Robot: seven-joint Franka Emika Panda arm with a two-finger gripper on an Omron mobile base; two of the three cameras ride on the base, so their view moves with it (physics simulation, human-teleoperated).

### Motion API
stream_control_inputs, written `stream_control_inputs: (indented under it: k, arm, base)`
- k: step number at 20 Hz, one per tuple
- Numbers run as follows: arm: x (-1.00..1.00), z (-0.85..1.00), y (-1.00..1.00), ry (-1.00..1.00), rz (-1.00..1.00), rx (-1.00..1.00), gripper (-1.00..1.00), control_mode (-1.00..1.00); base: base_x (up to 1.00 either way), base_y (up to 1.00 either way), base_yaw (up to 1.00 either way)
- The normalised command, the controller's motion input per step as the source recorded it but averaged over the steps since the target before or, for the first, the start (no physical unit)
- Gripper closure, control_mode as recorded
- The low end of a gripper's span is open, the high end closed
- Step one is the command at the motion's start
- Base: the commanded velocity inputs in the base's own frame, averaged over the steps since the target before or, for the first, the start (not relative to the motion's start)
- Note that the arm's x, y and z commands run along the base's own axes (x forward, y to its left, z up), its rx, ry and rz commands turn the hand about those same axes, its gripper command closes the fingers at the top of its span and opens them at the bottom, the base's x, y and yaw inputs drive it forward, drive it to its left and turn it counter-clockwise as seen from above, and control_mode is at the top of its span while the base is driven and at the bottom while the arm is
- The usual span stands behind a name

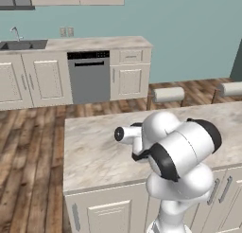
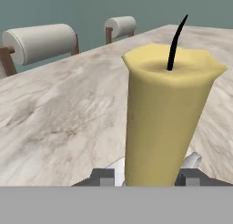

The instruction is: Get the candle and the beer from the cabinet and move them to the dining counter.

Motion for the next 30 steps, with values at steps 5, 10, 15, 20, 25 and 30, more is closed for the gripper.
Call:
stream_control_inputs:
  k: [5,10,15,20,25,30]
  arm:
    - [-0.02,-0.28,0.0,-0.08,0.0,0.0,1.0,-1.0]
    - [-0.09,-0.34,0.0,-0.06,0.0,0.0,-1.0,-1.0]
    - [-0.09,-0.19,0.0,-0.09,-0.02,0.0,-1.0,-1.0]
    - [-0.09,-0.03,0.09,-0.05,-0.11,0.02,-1.0,-1.0]
    - [-0.08,-0.04,0.15,0.0,-0.15,0.01,-1.0,-1.0]
    - [-0.13,-0.06,0.3,0.0,-0.14,0.0,-1.0,-1.0]
  base:
    - [0.0,0.0,0.0]
    - [0.0,0.0,0.0]
    - [0.0,0.0,0.0]
    - [0.0,0.0,0.0]
    - [0.0,0.0,0.0]
    - [0.0,0.0,0.0]
